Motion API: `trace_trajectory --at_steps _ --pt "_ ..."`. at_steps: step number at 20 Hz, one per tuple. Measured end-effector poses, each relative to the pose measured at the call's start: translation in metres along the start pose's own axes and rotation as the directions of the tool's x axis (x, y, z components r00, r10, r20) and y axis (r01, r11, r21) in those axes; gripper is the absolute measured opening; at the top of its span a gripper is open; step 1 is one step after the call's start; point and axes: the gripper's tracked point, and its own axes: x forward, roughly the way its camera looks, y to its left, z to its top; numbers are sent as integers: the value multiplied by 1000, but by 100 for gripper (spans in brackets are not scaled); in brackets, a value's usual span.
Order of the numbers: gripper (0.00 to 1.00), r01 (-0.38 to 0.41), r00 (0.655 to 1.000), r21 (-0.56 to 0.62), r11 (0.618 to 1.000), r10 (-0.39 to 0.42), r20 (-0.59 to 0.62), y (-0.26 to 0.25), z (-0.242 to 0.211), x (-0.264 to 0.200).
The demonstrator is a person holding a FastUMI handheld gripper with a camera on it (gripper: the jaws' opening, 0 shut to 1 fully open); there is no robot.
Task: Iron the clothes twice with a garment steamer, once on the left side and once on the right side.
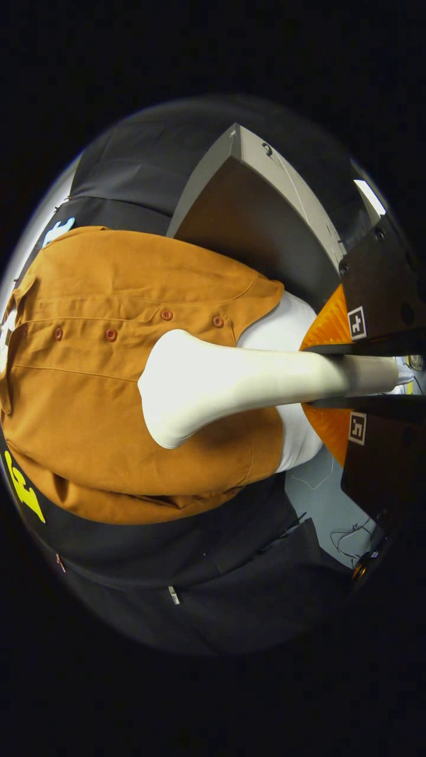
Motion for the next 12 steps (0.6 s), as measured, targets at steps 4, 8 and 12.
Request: trace_trajectory --at_steps 4,8,12 --pt "29 -9 997 39 999 6 74 -16 28 -43" --pt "29 -17 984 61 998 6 176 -40 74 -86" --pt "29 -25 963 93 995 -1 271 -70 126 -125"
